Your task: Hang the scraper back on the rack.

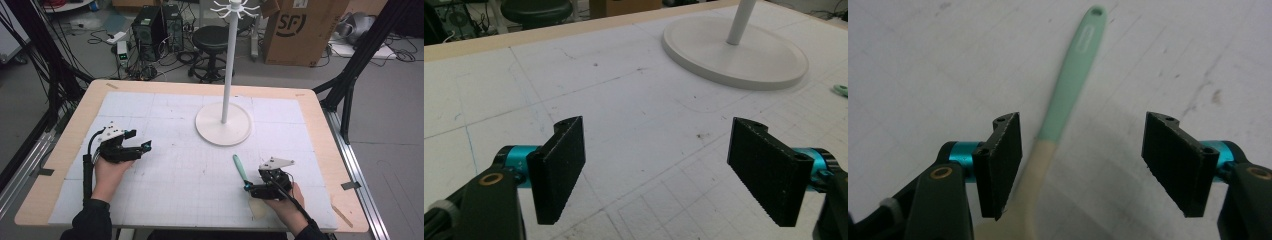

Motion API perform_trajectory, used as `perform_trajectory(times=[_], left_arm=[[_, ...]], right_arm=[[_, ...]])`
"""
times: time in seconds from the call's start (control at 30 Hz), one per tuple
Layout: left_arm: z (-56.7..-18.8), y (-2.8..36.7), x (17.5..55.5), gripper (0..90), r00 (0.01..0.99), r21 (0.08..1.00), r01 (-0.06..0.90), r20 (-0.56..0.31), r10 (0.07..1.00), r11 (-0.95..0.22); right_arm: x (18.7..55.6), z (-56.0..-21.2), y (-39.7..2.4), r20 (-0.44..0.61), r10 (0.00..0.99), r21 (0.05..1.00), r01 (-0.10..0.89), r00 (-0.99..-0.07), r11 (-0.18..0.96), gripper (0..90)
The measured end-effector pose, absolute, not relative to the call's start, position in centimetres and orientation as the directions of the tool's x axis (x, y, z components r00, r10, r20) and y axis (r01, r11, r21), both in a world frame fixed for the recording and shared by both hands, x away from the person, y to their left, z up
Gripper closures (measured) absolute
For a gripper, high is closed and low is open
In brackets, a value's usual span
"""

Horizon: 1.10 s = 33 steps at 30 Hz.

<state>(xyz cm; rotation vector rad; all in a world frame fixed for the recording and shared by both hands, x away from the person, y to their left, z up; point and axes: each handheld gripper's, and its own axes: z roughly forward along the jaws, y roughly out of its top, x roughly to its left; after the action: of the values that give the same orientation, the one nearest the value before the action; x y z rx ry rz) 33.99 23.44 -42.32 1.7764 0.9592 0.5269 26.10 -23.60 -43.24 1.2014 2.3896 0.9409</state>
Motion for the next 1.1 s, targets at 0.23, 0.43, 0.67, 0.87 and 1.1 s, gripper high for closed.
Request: perform_trajectory(times=[0.23, 0.43, 0.67, 0.87, 1.1], left_arm=[[-42.4, 23.4, 34.0, 23.8, 0.591, 0.914, 0.365, -0.078, 0.803, -0.18], [-42.4, 23.4, 34.0, 23.9, 0.59, 0.912, 0.367, -0.079, 0.804, -0.18], [-42.4, 23.3, 34.0, 24.3, 0.587, 0.907, 0.375, -0.073, 0.806, -0.19], [-42.4, 23.3, 34.1, 24.3, 0.586, 0.907, 0.377, -0.077, 0.806, -0.188], [-42.5, 23.3, 34.1, 24.3, 0.585, 0.907, 0.377, -0.077, 0.807, -0.187]], right_arm=[[25.6, -44.0, -23.0, 0.011, 0.796, 0.676, 0.591, -0.606, 0.441, 44.0], [25.0, -43.9, -22.6, 0.0, 0.789, 0.678, 0.58, -0.615, 0.452, 56.3], [24.6, -44.0, -22.4, 0.019, 0.784, 0.685, 0.579, -0.621, 0.442, 76.4], [24.8, -43.8, -22.6, 0.033, 0.768, 0.682, 0.576, -0.639, 0.451, 79.7], [25.9, -42.3, -23.4, 0.077, 0.741, 0.709, 0.559, -0.667, 0.43, 80.7]])
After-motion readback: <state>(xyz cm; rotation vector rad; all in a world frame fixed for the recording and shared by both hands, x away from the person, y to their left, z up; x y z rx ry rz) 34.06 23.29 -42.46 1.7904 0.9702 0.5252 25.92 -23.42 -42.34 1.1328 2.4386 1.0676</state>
